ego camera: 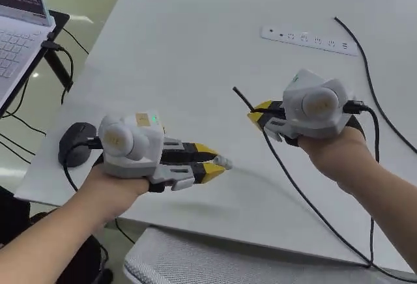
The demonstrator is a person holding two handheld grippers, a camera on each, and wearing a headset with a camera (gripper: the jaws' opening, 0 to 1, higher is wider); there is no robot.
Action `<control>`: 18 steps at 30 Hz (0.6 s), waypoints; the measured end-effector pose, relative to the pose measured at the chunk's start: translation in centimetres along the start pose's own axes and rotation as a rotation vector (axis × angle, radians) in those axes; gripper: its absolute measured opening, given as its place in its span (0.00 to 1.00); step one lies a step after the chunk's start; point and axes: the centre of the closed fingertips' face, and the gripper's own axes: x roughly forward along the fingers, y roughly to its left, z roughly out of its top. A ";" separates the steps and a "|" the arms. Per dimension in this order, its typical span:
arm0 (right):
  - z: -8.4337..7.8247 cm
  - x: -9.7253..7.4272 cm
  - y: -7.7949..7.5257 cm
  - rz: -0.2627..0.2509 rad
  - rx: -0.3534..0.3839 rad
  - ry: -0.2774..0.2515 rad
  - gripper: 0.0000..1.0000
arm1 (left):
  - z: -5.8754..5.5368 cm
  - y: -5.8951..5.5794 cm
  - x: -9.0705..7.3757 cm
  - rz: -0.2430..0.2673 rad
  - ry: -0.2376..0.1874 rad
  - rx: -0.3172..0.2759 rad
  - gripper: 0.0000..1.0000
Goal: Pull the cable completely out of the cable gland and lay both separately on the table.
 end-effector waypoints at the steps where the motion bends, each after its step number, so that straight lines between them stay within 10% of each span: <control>1: 0.2 0.5 0.4 0.024 0.036 -0.010 0.00 | -0.3 0.3 -0.2 0.010 -0.002 -0.016 0.15; 18: -0.8 7.1 4.7 0.139 -0.106 0.073 0.00 | -4.4 2.8 -1.8 0.075 0.021 -0.053 0.15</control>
